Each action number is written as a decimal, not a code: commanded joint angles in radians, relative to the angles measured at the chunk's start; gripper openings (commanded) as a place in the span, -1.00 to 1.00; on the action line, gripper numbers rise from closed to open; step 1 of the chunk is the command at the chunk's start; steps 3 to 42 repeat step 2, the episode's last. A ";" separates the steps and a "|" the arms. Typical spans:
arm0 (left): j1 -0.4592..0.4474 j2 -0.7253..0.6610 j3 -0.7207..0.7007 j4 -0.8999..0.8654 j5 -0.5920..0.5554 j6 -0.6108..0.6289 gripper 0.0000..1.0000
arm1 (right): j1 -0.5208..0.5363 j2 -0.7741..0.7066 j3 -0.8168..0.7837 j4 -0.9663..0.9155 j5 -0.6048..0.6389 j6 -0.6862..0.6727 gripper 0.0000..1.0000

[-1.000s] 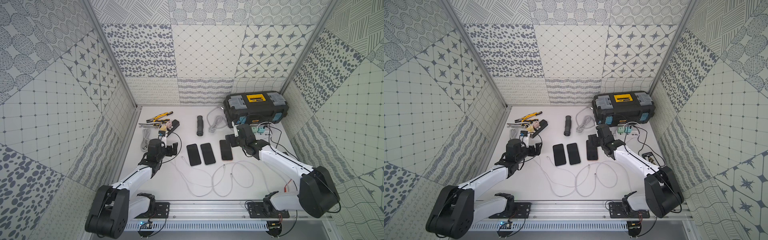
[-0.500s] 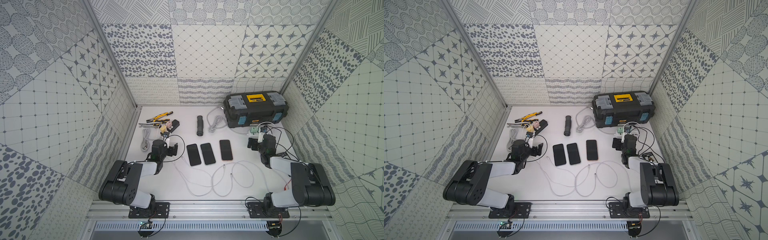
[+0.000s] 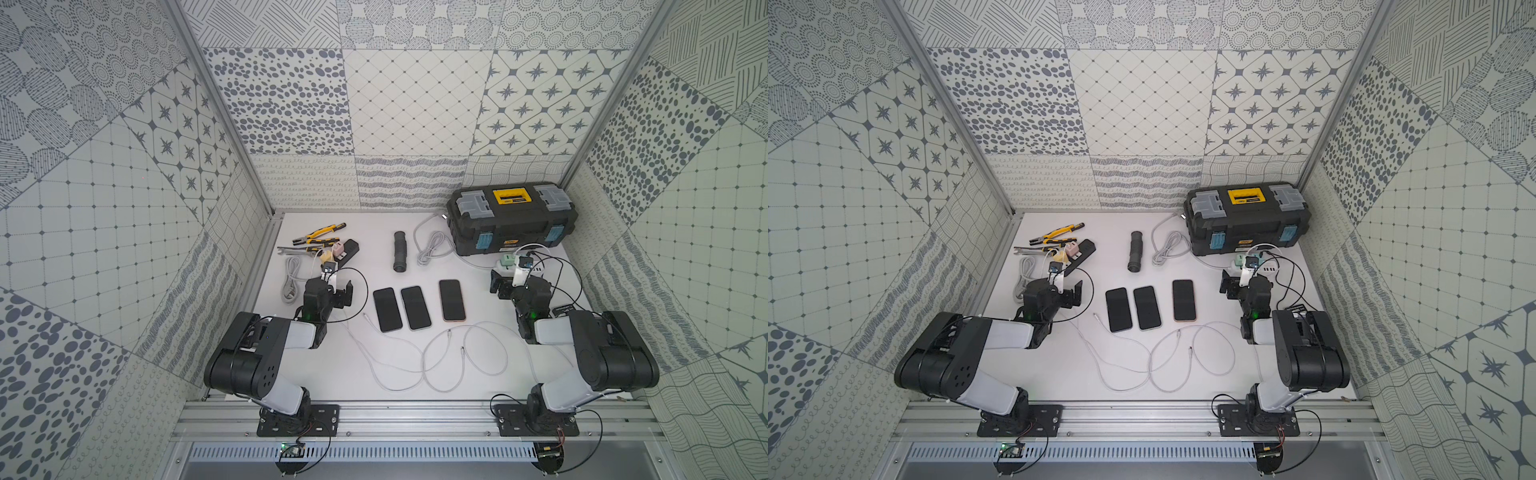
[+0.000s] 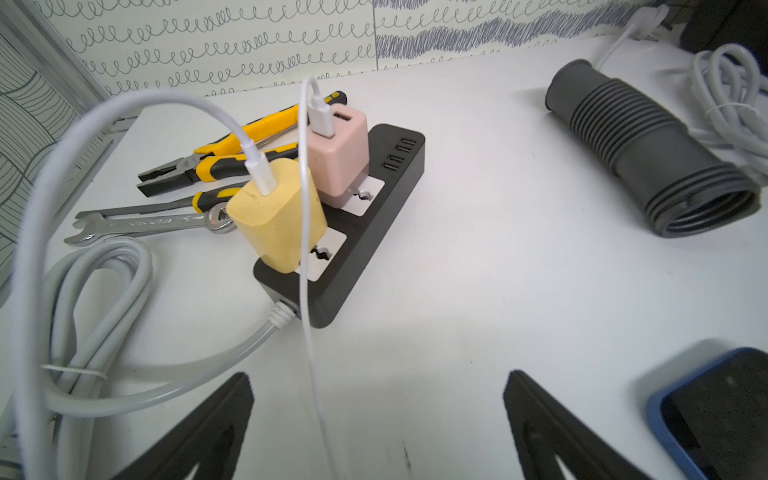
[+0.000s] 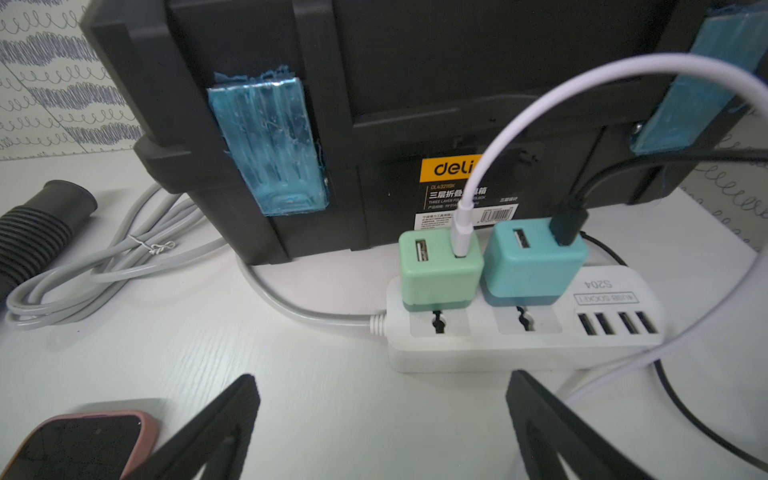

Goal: Unplug the charging cable from the phone
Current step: Reset both arms

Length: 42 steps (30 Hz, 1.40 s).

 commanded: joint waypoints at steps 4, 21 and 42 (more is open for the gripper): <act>0.003 0.004 0.003 0.074 -0.021 0.022 0.97 | 0.002 0.005 -0.003 0.064 0.013 0.011 0.94; 0.003 0.004 0.003 0.074 -0.021 0.022 0.97 | 0.002 0.005 -0.003 0.064 0.013 0.011 0.94; 0.003 0.004 0.003 0.074 -0.021 0.022 0.97 | 0.002 0.005 -0.003 0.064 0.013 0.011 0.94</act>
